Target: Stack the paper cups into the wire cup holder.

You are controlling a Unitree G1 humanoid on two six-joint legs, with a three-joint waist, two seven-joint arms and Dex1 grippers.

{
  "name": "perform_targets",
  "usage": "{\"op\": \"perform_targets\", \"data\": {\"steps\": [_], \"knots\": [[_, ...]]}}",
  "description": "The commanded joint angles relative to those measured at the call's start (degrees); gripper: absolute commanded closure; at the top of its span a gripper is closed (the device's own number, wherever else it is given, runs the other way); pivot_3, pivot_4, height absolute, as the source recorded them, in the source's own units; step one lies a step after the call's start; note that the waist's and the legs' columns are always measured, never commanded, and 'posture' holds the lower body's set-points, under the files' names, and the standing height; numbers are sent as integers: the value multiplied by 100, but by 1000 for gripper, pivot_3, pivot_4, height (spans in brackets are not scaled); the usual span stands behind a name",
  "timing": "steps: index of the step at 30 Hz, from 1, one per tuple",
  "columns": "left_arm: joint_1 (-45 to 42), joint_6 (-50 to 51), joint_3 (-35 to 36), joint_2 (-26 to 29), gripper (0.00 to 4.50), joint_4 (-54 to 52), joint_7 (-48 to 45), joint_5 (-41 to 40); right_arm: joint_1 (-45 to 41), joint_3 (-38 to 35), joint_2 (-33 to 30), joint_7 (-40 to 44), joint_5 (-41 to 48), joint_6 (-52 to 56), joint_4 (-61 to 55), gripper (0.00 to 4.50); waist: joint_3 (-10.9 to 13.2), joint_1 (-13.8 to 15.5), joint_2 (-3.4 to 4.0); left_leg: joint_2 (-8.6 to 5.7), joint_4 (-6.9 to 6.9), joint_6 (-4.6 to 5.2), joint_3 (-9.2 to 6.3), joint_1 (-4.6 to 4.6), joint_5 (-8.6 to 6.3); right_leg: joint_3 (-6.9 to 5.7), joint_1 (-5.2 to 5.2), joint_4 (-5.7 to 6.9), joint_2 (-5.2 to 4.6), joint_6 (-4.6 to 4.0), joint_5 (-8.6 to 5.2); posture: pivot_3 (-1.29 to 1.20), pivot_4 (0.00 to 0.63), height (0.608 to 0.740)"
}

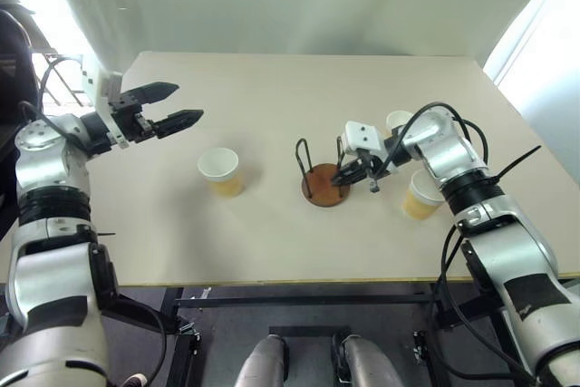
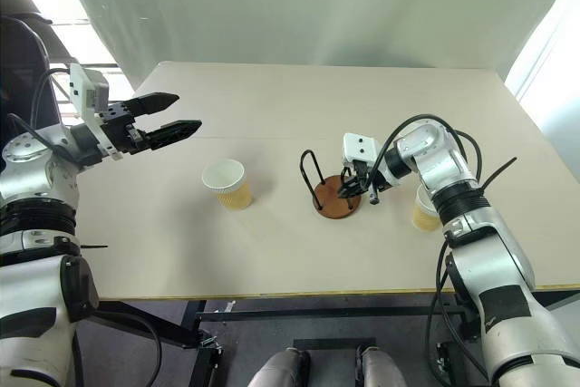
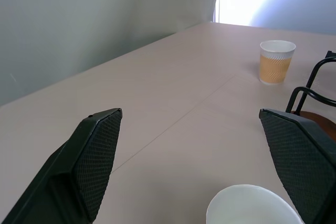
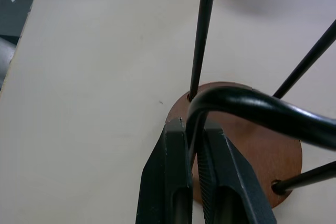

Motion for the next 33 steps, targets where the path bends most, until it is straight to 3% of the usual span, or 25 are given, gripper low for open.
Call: {"op": "perform_targets", "data": {"steps": [1, 4, 14, 17, 22, 33], "knots": [[-85, -1, 55, 92, 0, -221, 16, -89, -176, 22, -33, -124, -171, -216, 83, 3731, 0, 1, 0, 0, 0, 0, 0, 0, 0, 0, 0, 0, 0, 0, 0, 0, 150, 740], [-87, -7, 56, 91, 0, -221, 23, -88, -183, 10, -24, -197, -275, -386, 177, 2728, 0, 1, 0, 0, 0, -1, 0, 0, 0, 0, 0, 1, 0, 0, 0, 0, 150, 740], [-110, -51, 61, 84, 0, -189, 43, -81, -222, -7, -80, -125, -439, -517, 303, 2728, 0, 2, 0, 0, -1, -3, 0, 0, -2, 0, 0, 0, 0, 0, 0, 0, 150, 740], [-119, -65, 61, 81, 0, -178, 50, -76, -251, -22, -88, -188, -474, -513, 335, 2117, 0, 0, 0, 0, -1, -4, 0, 0, -3, 0, 0, 0, 0, 0, 0, 0, 150, 740], [-129, -149, 54, 73, 0, -158, 120, -46, -282, 1, -162, -302, -611, -793, 404, 381, 0, 4, 0, 1, -1, -7, -1, 0, -4, 0, 0, 0, 0, -1, 0, 0, 150, 740], [-210, -88, 20, 4, 0, -100, 43, -78, -442, -112, -588, -330, -682, -870, 423, 381, 0, 7, 0, 0, -1, -8, -1, -2, -5, 0, 0, -1, -1, 0, 0, 0, 150, 740]]}}
